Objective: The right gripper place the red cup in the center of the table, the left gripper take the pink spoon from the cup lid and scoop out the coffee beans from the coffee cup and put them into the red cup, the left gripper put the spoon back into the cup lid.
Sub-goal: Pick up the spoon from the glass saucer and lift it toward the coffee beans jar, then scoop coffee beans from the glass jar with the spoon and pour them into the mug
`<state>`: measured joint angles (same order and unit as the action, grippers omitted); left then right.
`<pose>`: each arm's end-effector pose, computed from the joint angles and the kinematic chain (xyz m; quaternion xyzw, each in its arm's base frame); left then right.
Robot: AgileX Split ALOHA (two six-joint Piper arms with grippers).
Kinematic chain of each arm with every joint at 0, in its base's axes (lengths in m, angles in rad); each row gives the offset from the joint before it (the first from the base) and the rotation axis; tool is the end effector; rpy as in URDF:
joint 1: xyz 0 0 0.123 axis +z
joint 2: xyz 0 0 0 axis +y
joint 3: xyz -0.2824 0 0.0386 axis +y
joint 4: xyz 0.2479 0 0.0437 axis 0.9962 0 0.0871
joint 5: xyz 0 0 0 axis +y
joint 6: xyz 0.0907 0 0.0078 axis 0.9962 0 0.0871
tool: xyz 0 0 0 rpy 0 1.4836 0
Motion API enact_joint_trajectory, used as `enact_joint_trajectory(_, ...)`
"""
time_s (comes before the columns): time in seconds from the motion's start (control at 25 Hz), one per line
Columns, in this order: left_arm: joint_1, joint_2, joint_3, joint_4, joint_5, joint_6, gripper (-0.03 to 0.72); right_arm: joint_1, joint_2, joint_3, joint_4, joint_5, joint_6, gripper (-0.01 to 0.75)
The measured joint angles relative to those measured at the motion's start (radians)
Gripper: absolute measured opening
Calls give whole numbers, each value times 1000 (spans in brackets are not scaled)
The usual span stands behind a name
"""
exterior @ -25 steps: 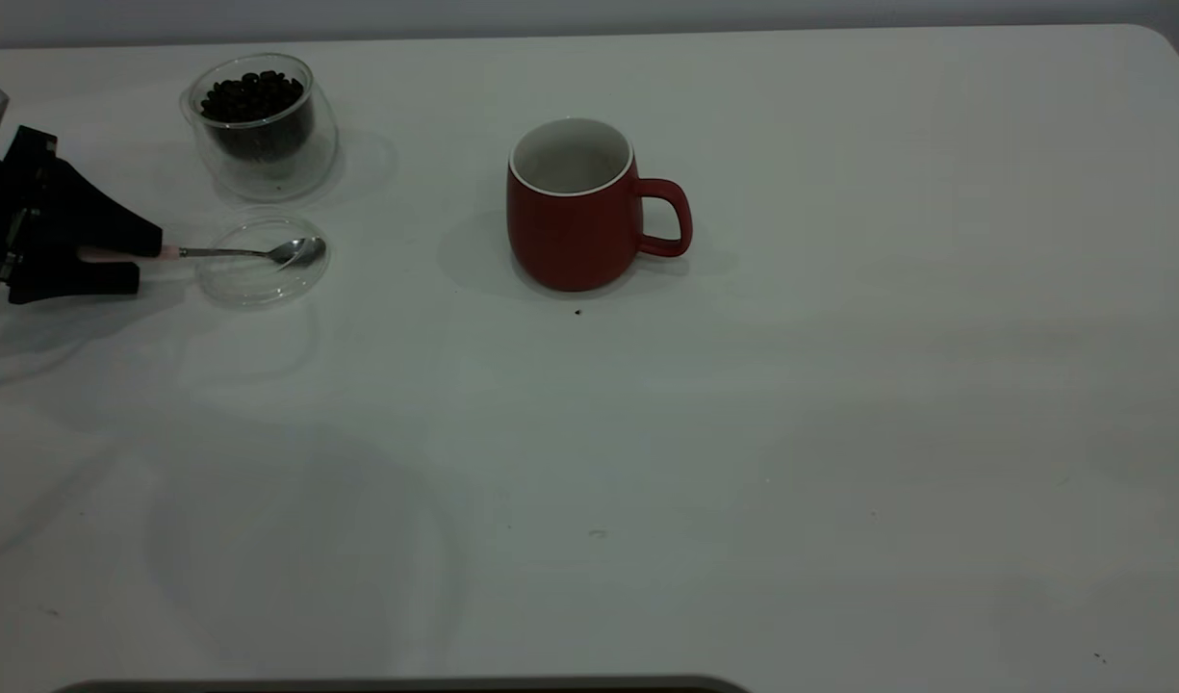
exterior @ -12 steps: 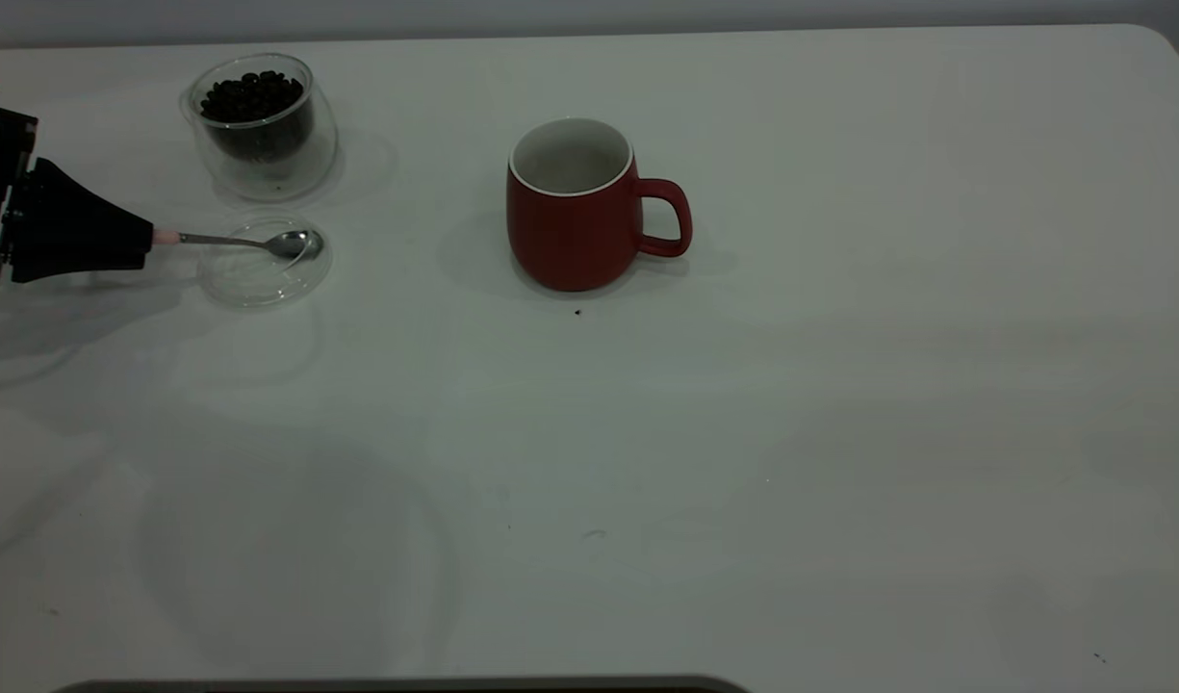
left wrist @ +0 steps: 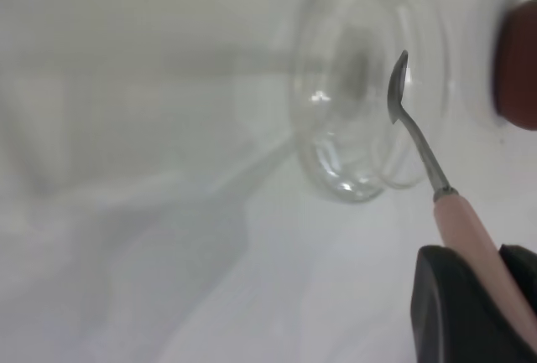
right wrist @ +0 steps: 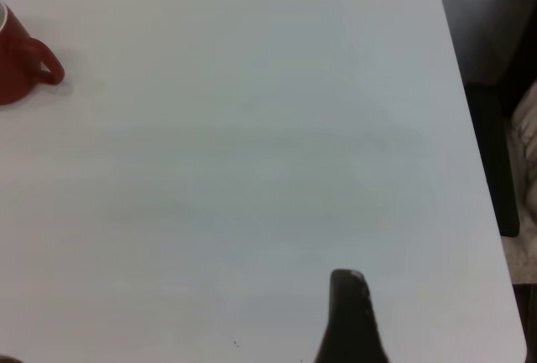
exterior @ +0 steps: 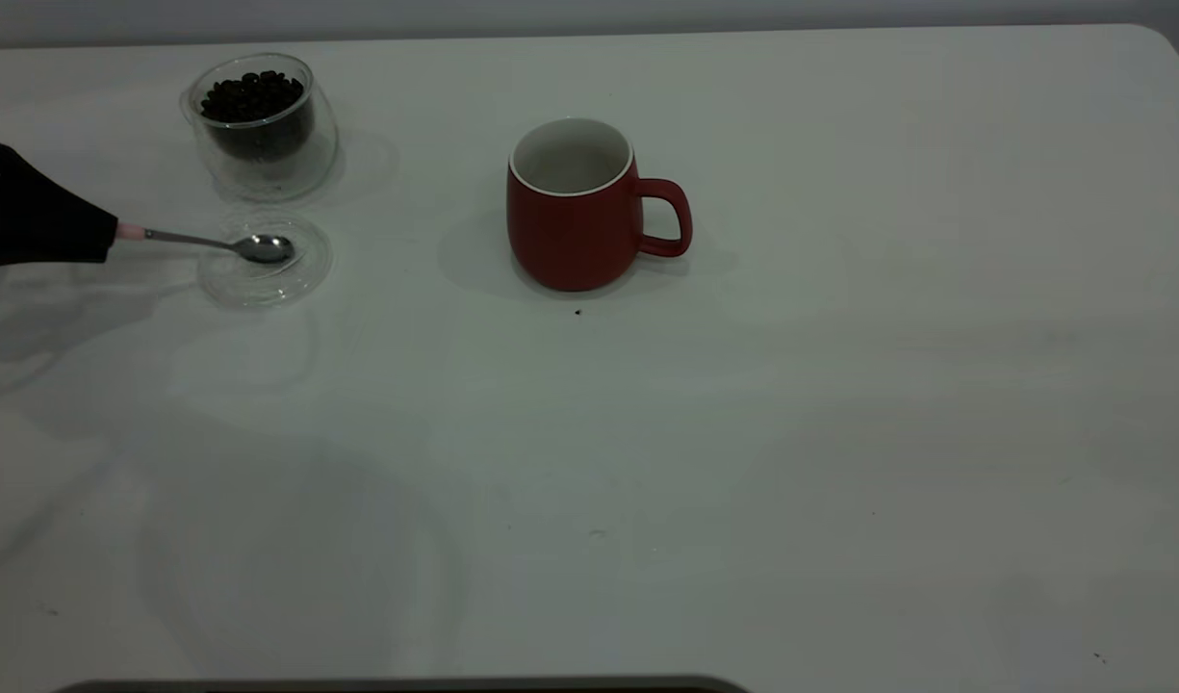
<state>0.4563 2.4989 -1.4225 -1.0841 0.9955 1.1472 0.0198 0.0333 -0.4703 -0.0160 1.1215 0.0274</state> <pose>0.3911 0.1167 0.0029 -0.0583 0.9120 -0.3810 0.1405 0.0004 -0.0013 0.2642 0.0037 0.8838 0.0030 0.4678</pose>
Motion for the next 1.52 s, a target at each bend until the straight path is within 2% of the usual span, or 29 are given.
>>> enact_joint_trajectory(0.36, 7, -47, 0, -49, 133, 0, 123, 0, 0, 0, 0, 0, 0, 588)
enact_joint_trajectory(0.52, 7, -64, -11, -138, 151, 2, 123, 0, 0, 0, 0, 0, 0, 588)
enact_joint_trajectory(0.72, 7, -64, -106, -208, 151, 2, 123, 0, 0, 0, 0, 0, 0, 588)
enact_joint_trajectory(1.04, 7, -63, -143, -208, -34, 21, 123, 0, 0, 0, 0, 0, 0, 588)
enact_joint_trajectory(1.28, 1, -42, -143, -214, -54, 94, 123, 0, 0, 0, 0, 0, 0, 588)
enact_joint_trajectory(1.52, -39, -21, -143, -243, -101, 109, 123, 0, 0, 0, 0, 0, 0, 588)
